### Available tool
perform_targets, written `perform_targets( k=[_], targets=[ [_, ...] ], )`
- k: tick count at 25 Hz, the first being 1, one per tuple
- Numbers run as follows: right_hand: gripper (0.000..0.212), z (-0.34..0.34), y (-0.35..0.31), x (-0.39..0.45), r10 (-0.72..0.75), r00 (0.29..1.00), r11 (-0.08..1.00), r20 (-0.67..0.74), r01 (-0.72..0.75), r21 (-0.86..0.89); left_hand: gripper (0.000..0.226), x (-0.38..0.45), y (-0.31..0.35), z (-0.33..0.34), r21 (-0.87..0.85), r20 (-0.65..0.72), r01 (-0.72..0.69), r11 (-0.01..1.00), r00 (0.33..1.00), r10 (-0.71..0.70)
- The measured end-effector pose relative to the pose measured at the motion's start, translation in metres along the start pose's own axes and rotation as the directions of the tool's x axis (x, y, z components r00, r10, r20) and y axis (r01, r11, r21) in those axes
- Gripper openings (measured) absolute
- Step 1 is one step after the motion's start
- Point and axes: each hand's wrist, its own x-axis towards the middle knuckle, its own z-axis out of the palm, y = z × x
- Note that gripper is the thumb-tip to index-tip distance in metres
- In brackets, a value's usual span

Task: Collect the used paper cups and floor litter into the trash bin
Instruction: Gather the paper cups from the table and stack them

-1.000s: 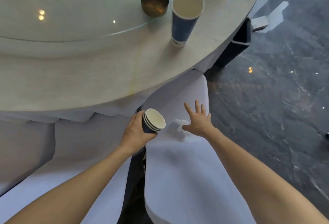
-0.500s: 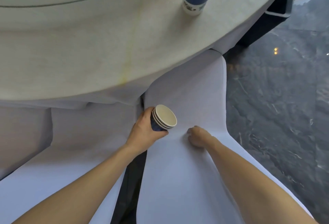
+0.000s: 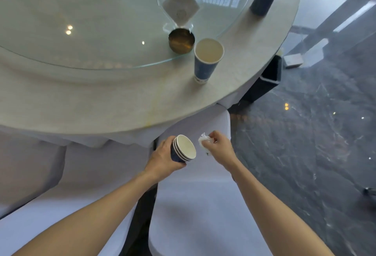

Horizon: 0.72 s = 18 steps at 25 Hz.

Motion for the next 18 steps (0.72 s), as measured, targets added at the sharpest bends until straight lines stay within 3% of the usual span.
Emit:
perform_targets(
  k=[4, 7, 10, 12, 16, 18],
  targets=[
    [0.027, -0.030, -0.061, -0.037, -0.172, 0.981, 0.978, -0.088, 0.181, 0.107, 0.082, -0.013, 0.040, -0.015, -0.039, -0.070, -0.082, 0.996, 0.994, 0.079],
    [0.020, -0.044, -0.081, -0.061, -0.270, 0.958, 0.958, -0.095, 0.278, 0.073, 0.080, -0.022, 0.069, -0.015, -0.059, -0.127, -0.132, 0.990, 0.984, 0.124],
    [0.011, -0.059, -0.074, -0.074, -0.317, 0.948, 0.941, 0.037, 0.319, -0.111, 0.081, -0.033, 0.092, -0.002, -0.055, -0.175, -0.141, 0.988, 0.976, 0.129],
    [0.020, -0.076, -0.066, -0.078, -0.343, 0.926, 0.899, 0.157, 0.372, -0.233, 0.079, -0.037, 0.103, 0.012, -0.037, -0.208, -0.129, 0.991, 0.971, 0.118],
    [0.031, -0.128, -0.042, -0.095, -0.480, 0.858, 0.827, 0.183, 0.512, -0.232, 0.074, -0.062, 0.141, 0.059, -0.074, -0.304, -0.077, 0.994, 0.951, 0.051],
    [0.038, -0.150, -0.026, -0.100, -0.465, 0.832, 0.807, 0.304, 0.539, -0.240, 0.073, -0.077, 0.157, 0.084, -0.105, -0.386, -0.087, 0.991, 0.922, 0.040]
  ],
)
